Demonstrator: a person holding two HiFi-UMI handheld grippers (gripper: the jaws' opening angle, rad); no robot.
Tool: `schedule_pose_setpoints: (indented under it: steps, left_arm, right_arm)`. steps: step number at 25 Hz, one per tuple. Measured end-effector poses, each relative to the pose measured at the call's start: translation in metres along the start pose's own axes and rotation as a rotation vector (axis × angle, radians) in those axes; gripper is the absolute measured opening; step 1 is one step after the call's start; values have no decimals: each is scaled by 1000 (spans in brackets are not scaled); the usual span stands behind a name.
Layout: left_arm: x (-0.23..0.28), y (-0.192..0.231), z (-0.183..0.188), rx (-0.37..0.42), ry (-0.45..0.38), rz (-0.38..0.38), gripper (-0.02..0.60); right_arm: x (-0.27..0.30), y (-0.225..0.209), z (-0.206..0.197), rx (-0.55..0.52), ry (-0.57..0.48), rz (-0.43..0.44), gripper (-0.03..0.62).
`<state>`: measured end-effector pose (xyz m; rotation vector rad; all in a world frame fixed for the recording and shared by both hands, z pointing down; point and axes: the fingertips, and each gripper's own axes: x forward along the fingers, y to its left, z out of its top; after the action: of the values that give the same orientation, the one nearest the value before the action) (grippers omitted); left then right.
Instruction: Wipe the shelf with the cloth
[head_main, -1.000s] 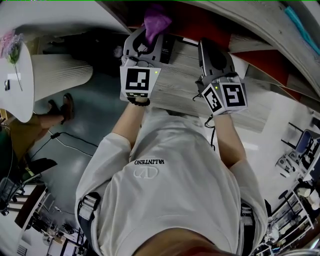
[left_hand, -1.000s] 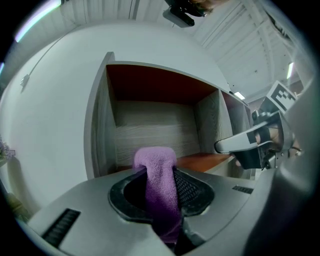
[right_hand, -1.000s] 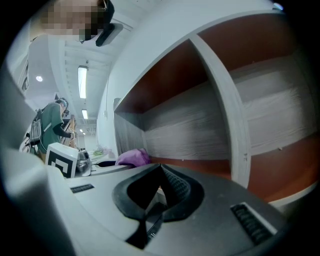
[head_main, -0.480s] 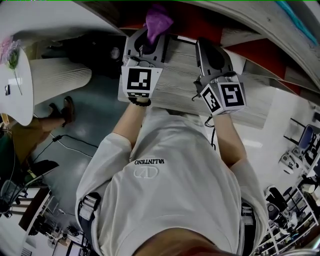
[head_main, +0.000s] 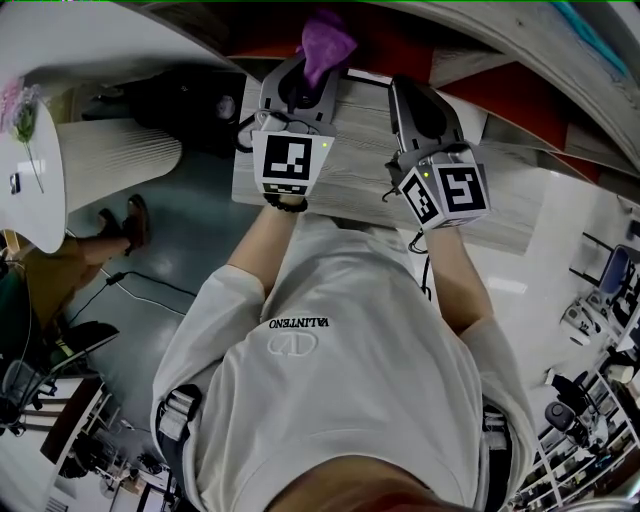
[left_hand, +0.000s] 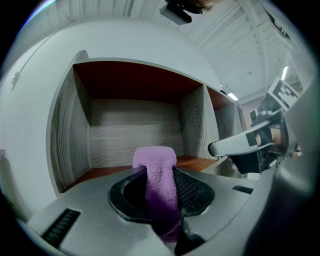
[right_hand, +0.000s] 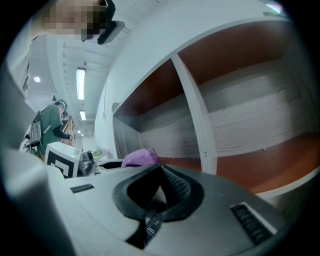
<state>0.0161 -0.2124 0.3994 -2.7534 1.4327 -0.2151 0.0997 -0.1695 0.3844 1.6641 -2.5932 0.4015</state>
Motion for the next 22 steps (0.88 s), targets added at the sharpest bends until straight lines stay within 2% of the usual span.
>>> schedule_pose_setpoints:
  steps: [7, 22]
  left_arm:
    - [6, -16, 2, 1, -2, -18, 89]
    - [20, -55, 8, 13, 0, -82, 89]
  right_arm:
    - [-4, 2, -5, -10, 14, 21, -2]
    - [-17, -15, -2, 7, 5, -9, -2]
